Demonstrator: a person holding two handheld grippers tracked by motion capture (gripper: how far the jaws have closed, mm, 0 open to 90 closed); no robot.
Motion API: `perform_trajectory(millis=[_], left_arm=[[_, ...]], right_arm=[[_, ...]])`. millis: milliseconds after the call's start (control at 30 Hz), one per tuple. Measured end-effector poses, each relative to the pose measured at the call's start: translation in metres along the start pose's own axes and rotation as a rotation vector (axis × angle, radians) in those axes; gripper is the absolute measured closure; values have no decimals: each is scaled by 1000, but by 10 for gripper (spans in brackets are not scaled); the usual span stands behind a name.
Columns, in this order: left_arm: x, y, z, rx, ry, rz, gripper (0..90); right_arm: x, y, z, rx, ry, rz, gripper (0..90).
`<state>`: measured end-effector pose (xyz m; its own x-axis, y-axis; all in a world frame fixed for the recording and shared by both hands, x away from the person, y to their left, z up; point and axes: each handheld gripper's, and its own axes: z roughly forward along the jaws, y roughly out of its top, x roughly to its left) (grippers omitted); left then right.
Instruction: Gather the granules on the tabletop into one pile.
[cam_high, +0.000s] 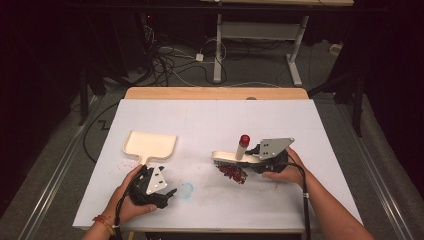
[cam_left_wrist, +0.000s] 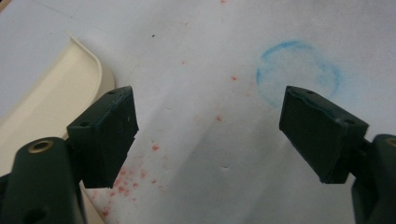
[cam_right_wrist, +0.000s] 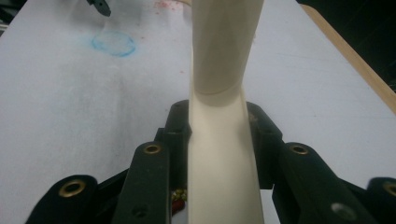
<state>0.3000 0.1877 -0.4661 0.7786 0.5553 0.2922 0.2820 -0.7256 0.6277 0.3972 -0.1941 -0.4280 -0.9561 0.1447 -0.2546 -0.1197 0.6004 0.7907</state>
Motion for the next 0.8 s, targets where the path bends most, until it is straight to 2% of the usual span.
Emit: perform_trajectory(millis=[267, 500, 633, 700, 800], left_arm=[[0, 0, -1, -3, 4, 2, 186], [-1, -1, -3, -8, 6, 4, 186], [-2, -1, -4, -13, 6, 6, 186], [-2, -1, -4, -12, 6, 8, 186], [-3, -1, -5, -14, 6, 12, 187]], right_arm=[[1, 3, -9, 8, -63, 14, 675], [5, 8, -20, 30, -148, 45, 675], [6, 3, -28, 85, -250, 165, 675], [7, -1, -31, 115, -311, 269, 675], [13, -5, -34, 196, -406, 350, 675]])
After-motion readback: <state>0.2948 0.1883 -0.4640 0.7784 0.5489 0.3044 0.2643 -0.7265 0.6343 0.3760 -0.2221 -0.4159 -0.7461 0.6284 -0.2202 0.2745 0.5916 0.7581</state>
